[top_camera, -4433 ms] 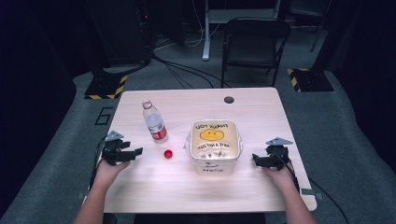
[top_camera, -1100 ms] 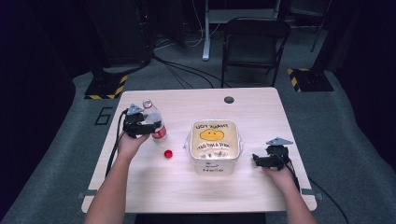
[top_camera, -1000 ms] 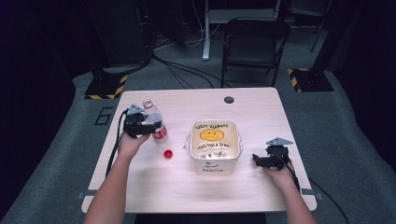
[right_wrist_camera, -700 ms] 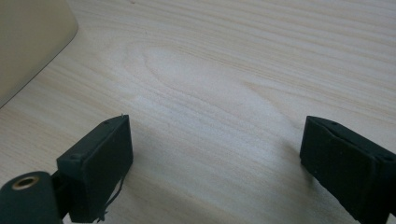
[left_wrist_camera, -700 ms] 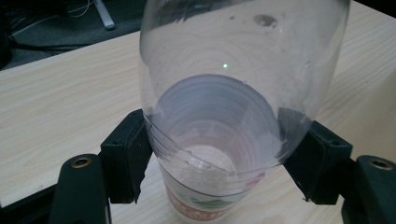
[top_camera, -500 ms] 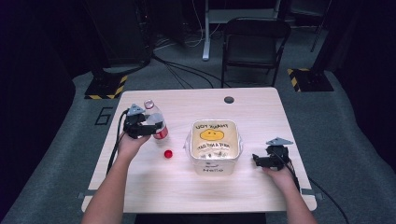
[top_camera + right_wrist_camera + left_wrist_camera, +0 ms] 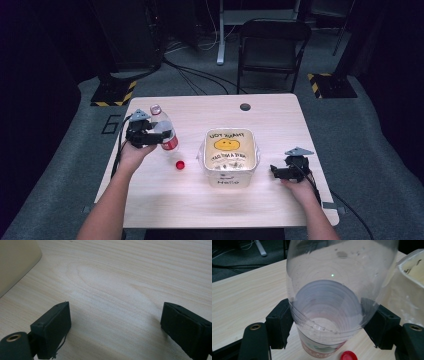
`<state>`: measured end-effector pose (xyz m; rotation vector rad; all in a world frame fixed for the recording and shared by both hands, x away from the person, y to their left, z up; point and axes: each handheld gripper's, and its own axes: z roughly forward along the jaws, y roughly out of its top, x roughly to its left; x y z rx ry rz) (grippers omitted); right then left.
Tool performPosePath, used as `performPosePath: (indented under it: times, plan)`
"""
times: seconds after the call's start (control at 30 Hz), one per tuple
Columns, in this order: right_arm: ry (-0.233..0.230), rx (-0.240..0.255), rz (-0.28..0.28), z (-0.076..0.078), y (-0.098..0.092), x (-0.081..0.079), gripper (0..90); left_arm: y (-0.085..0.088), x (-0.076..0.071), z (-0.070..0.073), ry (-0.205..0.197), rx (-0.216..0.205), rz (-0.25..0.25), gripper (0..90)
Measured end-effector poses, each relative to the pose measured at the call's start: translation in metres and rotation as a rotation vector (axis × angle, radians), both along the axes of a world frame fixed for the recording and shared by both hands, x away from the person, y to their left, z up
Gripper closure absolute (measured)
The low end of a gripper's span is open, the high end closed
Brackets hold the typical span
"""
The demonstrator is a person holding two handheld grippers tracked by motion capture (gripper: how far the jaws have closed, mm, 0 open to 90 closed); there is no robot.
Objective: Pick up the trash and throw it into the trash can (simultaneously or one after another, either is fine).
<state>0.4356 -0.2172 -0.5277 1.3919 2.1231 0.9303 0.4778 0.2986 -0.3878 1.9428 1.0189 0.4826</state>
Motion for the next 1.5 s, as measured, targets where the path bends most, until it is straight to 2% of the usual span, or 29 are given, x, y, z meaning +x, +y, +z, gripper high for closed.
performPosePath:
  times: [0.1,0.63,0.87,1.5]
  plan:
    - [0.0,0.0,0.0,0.0,0.0,0.0,8.7,-0.001,-0.002,0.005,0.002,-0.007,-0.009,29.4]
    - [0.0,0.0,0.0,0.0,0.0,0.0,8.7,-0.008,-0.009,0.028,0.007,0.015,-0.039,29.4]
    - [-0.001,0.0,0.0,0.0,0.0,0.0,8.7,-0.019,-0.015,0.047,-0.011,0.011,-0.072,29.5]
    - [0.0,-0.001,0.0,0.0,0.0,0.0,8.8,-0.051,-0.027,0.082,-0.033,0.015,-0.166,29.5]
